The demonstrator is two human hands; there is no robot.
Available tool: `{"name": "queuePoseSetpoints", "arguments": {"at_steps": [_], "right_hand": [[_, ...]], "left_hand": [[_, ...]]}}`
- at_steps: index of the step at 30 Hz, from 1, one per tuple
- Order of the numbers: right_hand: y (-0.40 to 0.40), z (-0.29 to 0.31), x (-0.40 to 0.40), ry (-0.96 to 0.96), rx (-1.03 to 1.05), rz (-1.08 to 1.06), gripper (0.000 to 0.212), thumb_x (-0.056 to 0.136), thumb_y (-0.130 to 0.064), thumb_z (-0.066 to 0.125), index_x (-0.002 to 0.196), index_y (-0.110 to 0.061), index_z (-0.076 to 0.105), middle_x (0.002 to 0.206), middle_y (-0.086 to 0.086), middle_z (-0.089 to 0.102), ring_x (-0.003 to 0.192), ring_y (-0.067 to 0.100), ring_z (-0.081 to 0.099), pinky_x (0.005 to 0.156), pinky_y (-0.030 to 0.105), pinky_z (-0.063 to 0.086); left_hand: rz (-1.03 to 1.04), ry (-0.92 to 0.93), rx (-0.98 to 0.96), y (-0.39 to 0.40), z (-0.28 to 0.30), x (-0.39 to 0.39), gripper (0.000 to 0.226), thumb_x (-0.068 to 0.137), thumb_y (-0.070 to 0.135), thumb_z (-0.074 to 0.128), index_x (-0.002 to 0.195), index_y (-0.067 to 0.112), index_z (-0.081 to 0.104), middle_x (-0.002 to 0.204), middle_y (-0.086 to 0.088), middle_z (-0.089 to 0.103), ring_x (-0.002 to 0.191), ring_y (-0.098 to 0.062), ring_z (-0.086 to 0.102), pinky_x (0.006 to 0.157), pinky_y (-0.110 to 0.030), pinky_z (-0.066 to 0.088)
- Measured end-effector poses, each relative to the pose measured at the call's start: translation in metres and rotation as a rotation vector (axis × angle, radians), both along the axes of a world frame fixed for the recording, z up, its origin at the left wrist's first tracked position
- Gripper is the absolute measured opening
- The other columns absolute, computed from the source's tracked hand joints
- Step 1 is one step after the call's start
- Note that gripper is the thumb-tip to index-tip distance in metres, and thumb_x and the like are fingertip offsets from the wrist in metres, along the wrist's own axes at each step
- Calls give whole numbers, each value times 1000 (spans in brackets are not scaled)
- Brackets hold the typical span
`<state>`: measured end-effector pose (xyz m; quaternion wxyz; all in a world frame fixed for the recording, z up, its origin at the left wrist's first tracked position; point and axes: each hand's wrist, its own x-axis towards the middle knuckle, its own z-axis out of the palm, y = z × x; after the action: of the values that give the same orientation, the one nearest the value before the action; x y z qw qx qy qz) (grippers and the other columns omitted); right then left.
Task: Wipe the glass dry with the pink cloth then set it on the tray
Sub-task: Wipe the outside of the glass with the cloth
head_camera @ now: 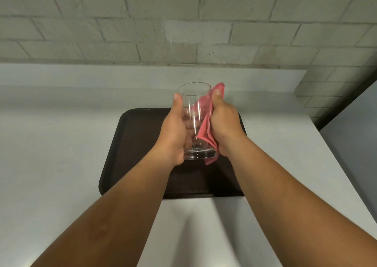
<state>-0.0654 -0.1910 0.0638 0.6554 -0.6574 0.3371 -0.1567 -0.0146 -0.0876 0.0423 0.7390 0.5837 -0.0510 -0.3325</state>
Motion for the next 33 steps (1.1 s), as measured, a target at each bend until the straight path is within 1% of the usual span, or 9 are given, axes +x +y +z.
{"name": "queuePoseSetpoints", "arguments": {"at_steps": [3, 5, 9, 13, 17, 21, 26, 30, 33], "right_hand": [[1, -8, 0, 13, -42, -30, 69, 100, -66, 26, 107, -16, 73, 103, 15, 79, 95, 32, 77, 96, 52, 58], [5, -10, 0, 7, -134, -54, 67, 101, -63, 24, 110, -15, 70, 105, 11, 77, 99, 29, 74, 98, 51, 55], [7, -6, 2, -2, -357, -51, 64, 105, -59, 23, 117, -13, 67, 102, 3, 74, 97, 20, 70, 84, 34, 52], [7, -1, 3, 9, -429, 17, 55, 108, -54, 28, 125, -12, 60, 91, -8, 64, 81, 4, 62, 63, 18, 40], [16, -7, -8, 10, -523, 150, 51, 108, -47, 35, 145, -12, 42, 128, 9, 62, 113, 24, 65, 78, 21, 46], [31, -10, -13, 74, -608, 214, 74, 107, -49, 34, 165, -10, 10, 167, 15, 30, 145, 31, 43, 105, 25, 32], [15, 7, 8, 42, -430, 28, 64, 102, -64, 27, 117, -11, 59, 101, 7, 70, 91, 22, 69, 69, 31, 50], [-1, 9, 10, 40, -78, 12, 80, 102, -66, 21, 101, -6, 74, 96, 19, 79, 90, 33, 76, 91, 51, 59], [7, -2, 1, 76, -134, 32, 69, 104, -63, 24, 109, -13, 72, 102, 13, 78, 97, 29, 75, 96, 50, 57]], "left_hand": [[56, -127, 205, -6, 1, -4, 84, 102, 80, 30, 100, 5, 69, 81, -13, 74, 57, -20, 68, 56, -30, 58], [180, -260, 366, -9, -2, -4, 79, 102, 80, 33, 97, 8, 66, 89, -15, 74, 75, -26, 68, 75, -43, 59], [147, -258, 292, -9, -1, -14, 78, 97, 82, 36, 117, 17, 74, 111, -8, 81, 105, -26, 78, 98, -50, 62], [87, -219, 225, -13, 2, -14, 71, 98, 78, 45, 122, 18, 75, 114, -6, 83, 105, -19, 80, 97, -46, 64], [112, -12, 116, -12, 7, 2, 61, 108, 64, 47, 102, 17, 85, 94, -9, 88, 88, -20, 86, 75, -37, 66], [146, 5, 99, -14, 7, 8, 58, 107, 62, 50, 99, 17, 85, 93, -7, 87, 94, -23, 83, 91, -41, 63], [122, -123, 79, -13, 3, 2, 62, 108, 66, 44, 117, 15, 79, 103, -6, 87, 100, -19, 84, 92, -42, 65], [103, -144, 28, -12, 1, 6, 66, 109, 65, 41, 80, 23, 83, 71, 3, 83, 67, -10, 81, 57, -22, 62], [132, -64, 69, -15, 6, 10, 70, 106, 70, 44, 83, 13, 77, 59, 4, 76, 46, -9, 71, 44, -22, 55]]}}
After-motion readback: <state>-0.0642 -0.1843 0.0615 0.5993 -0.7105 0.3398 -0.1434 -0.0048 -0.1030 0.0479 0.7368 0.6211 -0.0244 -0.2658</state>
